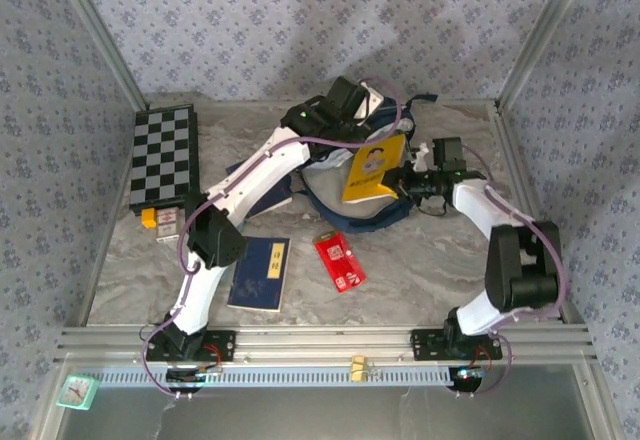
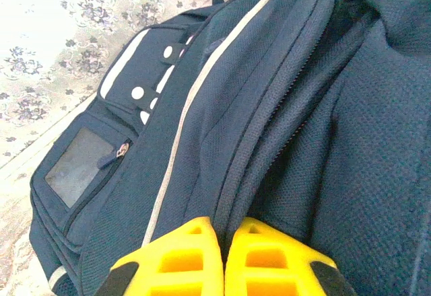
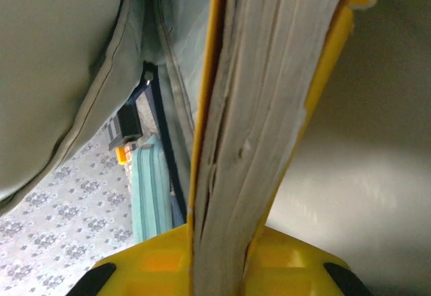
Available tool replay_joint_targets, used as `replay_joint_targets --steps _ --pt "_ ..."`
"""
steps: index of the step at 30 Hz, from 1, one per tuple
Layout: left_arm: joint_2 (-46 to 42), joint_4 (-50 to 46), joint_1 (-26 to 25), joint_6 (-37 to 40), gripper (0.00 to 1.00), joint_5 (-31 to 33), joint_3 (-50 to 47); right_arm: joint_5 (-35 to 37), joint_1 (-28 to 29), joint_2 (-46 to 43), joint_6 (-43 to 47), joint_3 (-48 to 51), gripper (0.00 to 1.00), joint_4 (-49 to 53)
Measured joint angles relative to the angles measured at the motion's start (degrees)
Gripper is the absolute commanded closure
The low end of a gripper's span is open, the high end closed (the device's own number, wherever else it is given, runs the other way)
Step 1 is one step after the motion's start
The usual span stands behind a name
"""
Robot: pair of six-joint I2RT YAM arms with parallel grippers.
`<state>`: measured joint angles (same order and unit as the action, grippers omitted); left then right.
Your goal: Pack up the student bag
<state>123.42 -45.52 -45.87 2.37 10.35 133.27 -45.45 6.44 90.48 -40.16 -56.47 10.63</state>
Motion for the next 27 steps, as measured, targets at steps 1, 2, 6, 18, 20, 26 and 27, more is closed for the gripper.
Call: replay_joint_targets --steps 1,2,6,18,20,26,27 --pt "0.0 0.0 0.0 -0.3 1.0 0.1 0.1 0.3 0.5 1.9 0.0 -0.9 1.0 -1.6" --pt "0.0 -0.1 0.0 -0.6 1.0 0.2 0.1 0.5 0.9 4.0 -0.1 -2.1 1.0 -2.9" --pt "0.0 -0.5 0.0 -1.0 1.0 0.2 0.2 1.1 2.0 10.8 0.8 -7.6 0.96 -4.9" --pt "0.0 -0.8 0.0 -1.2 1.0 0.9 -0.5 2.9 1.5 18.7 10.4 -17.5 0.56 0.5" --pt "0.0 -0.6 0.0 -1.5 1.0 0.9 -1.0 4.3 1.2 18.7 12.3 -18.1 0.47 2.7" --pt "0.0 0.3 -0.1 -1.6 1.0 1.3 -2.2 10.0 0.5 15.0 15.2 -15.7 0.4 8.0" --pt "0.0 0.3 -0.2 -1.6 1.0 1.3 -2.3 11.0 0.5 12.9 15.2 -14.4 0.4 8.8"
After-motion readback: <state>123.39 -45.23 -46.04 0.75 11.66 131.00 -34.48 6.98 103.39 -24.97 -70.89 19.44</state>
